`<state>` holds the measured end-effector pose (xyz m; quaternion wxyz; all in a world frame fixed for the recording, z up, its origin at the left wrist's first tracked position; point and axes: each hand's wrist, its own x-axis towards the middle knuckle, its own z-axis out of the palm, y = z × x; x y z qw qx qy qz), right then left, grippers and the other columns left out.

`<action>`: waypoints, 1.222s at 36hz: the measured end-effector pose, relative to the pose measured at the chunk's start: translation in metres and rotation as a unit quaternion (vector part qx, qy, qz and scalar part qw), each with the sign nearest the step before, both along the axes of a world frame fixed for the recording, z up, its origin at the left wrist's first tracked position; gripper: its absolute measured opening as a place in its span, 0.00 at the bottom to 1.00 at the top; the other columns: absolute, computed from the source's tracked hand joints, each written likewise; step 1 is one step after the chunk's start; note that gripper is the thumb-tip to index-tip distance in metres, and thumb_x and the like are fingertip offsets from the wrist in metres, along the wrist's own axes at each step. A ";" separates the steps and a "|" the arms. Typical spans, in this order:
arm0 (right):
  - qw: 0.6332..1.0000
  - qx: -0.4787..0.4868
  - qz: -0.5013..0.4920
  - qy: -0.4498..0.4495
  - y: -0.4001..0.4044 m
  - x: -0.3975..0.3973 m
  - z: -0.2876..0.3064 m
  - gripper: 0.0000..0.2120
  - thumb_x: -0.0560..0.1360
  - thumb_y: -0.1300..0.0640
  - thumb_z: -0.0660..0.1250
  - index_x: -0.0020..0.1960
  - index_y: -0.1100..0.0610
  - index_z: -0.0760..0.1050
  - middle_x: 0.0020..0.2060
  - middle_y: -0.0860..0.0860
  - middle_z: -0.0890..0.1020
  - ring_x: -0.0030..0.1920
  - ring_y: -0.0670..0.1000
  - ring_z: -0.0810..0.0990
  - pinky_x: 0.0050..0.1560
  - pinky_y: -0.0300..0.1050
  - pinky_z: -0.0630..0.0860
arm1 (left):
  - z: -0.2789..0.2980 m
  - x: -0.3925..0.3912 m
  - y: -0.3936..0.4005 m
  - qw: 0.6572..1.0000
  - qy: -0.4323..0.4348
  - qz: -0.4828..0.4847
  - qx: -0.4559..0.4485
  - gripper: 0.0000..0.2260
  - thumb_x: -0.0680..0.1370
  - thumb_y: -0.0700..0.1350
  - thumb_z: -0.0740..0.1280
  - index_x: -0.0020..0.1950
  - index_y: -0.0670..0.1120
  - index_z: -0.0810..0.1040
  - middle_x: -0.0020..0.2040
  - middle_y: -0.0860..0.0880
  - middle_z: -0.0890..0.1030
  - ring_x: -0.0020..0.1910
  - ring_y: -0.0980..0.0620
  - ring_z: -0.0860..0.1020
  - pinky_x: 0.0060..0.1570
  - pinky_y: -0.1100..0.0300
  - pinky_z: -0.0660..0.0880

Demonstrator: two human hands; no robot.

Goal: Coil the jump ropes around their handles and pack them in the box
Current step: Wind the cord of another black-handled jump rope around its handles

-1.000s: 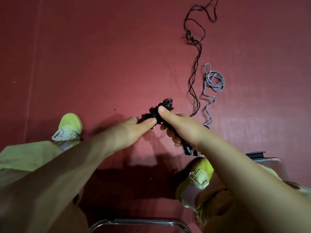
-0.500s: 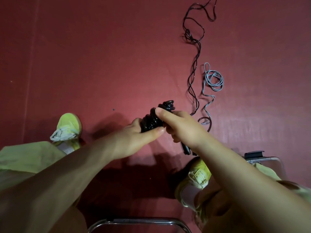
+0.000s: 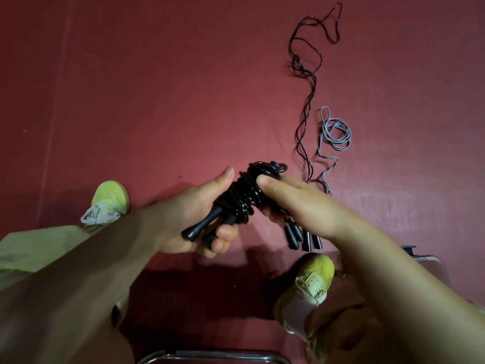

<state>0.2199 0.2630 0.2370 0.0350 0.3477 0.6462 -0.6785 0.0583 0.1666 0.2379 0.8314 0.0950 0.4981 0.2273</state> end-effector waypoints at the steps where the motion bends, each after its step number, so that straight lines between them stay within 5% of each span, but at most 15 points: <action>1: 1.000 0.007 0.011 -0.015 0.001 0.001 0.001 0.20 0.81 0.43 0.56 0.36 0.54 0.69 0.29 0.47 0.72 0.30 0.47 0.68 0.34 0.41 0.66 | -0.001 0.000 0.000 1.000 0.018 -0.003 0.004 0.34 0.64 0.72 0.52 0.44 0.42 0.75 0.24 0.49 0.68 0.22 0.51 0.68 0.27 0.61 0.63; 10: 0.992 0.057 0.013 -0.114 0.005 -0.003 -0.004 0.35 0.74 0.35 0.54 0.41 0.69 0.75 0.28 0.57 0.75 0.26 0.51 0.72 0.34 0.42 0.70 | -0.012 0.011 0.000 0.982 0.170 0.025 0.071 0.32 0.64 0.70 0.52 0.43 0.44 0.74 0.24 0.49 0.72 0.21 0.52 0.70 0.23 0.64 0.63; 14: 0.980 0.110 -0.015 -0.167 0.002 -0.003 -0.009 0.31 0.76 0.35 0.55 0.34 0.62 0.75 0.20 0.50 0.71 0.22 0.48 0.68 0.30 0.41 0.67 | -0.014 0.013 0.002 0.952 0.276 0.037 0.123 0.27 0.74 0.65 0.51 0.41 0.42 0.73 0.23 0.50 0.73 0.20 0.54 0.71 0.20 0.66 0.63; 17: 0.980 0.115 -0.034 -0.161 -0.002 -0.005 -0.012 0.29 0.78 0.37 0.56 0.31 0.59 0.73 0.19 0.47 0.69 0.24 0.48 0.69 0.35 0.46 0.73 | -0.018 0.014 0.003 0.938 0.314 0.057 0.139 0.22 0.79 0.58 0.52 0.42 0.42 0.73 0.22 0.51 0.73 0.20 0.54 0.70 0.19 0.67 0.63; 22: 0.987 0.011 -0.065 -0.145 -0.008 -0.009 -0.012 0.28 0.78 0.36 0.52 0.35 0.58 0.74 0.18 0.44 0.66 0.20 0.44 0.65 0.28 0.41 0.67 | -0.034 0.008 -0.002 0.901 0.400 0.034 0.163 0.22 0.74 0.66 0.61 0.44 0.46 0.74 0.24 0.53 0.75 0.26 0.50 0.73 0.35 0.52 0.73; 25: 0.986 -0.028 -0.063 -0.151 -0.011 -0.009 -0.015 0.30 0.76 0.32 0.51 0.39 0.57 0.74 0.17 0.42 0.64 0.19 0.43 0.62 0.28 0.41 0.61 | -0.032 0.006 -0.006 0.866 0.467 -0.027 0.176 0.32 0.62 0.75 0.54 0.50 0.50 0.73 0.34 0.53 0.77 0.36 0.48 0.78 0.45 0.50 0.76; 27: 0.984 -0.031 -0.064 -0.161 -0.014 -0.009 -0.017 0.32 0.71 0.27 0.51 0.39 0.56 0.74 0.18 0.42 0.65 0.19 0.43 0.62 0.28 0.41 0.60 | -0.028 0.008 -0.008 0.852 0.483 -0.070 0.187 0.33 0.67 0.77 0.51 0.52 0.51 0.70 0.40 0.52 0.77 0.43 0.48 0.77 0.51 0.52 0.73; 30: 0.982 -0.022 -0.075 -0.172 -0.015 -0.008 -0.019 0.35 0.63 0.23 0.51 0.39 0.54 0.74 0.18 0.42 0.65 0.19 0.42 0.62 0.30 0.41 0.60 | -0.019 0.012 -0.007 0.877 0.439 -0.053 0.187 0.22 0.74 0.66 0.46 0.49 0.52 0.70 0.44 0.51 0.76 0.43 0.53 0.75 0.52 0.60 0.70; 33: 0.983 0.002 -0.085 -0.165 -0.010 -0.008 -0.019 0.29 0.72 0.29 0.55 0.37 0.55 0.74 0.17 0.42 0.66 0.18 0.41 0.64 0.31 0.41 0.58 | -0.015 0.016 -0.005 0.912 0.373 0.016 0.170 0.19 0.80 0.57 0.49 0.39 0.51 0.74 0.36 0.54 0.77 0.34 0.60 0.74 0.38 0.70 0.71; 37: 0.985 0.053 -0.083 -0.141 -0.007 -0.007 -0.014 0.24 0.78 0.38 0.56 0.35 0.55 0.73 0.17 0.41 0.67 0.18 0.41 0.66 0.31 0.40 0.58 | -0.008 0.011 -0.004 0.973 0.192 0.041 0.122 0.19 0.70 0.59 0.60 0.45 0.46 0.79 0.36 0.46 0.83 0.36 0.50 0.79 0.50 0.50 0.76; 40: 0.989 0.050 -0.087 -0.108 -0.006 -0.005 -0.013 0.22 0.79 0.40 0.56 0.33 0.54 0.71 0.17 0.40 0.67 0.19 0.41 0.66 0.31 0.39 0.57 | -0.008 0.006 -0.004 0.987 0.114 0.039 0.104 0.19 0.67 0.55 0.64 0.50 0.43 0.78 0.40 0.43 0.84 0.38 0.49 0.81 0.50 0.49 0.76; 44: 0.993 0.035 -0.066 -0.091 -0.001 -0.005 -0.008 0.24 0.76 0.35 0.56 0.34 0.54 0.71 0.18 0.41 0.65 0.19 0.41 0.64 0.27 0.34 0.59 | -0.011 0.006 -0.002 0.982 0.117 0.107 0.104 0.16 0.66 0.52 0.67 0.48 0.43 0.76 0.37 0.46 0.83 0.35 0.52 0.81 0.46 0.54 0.73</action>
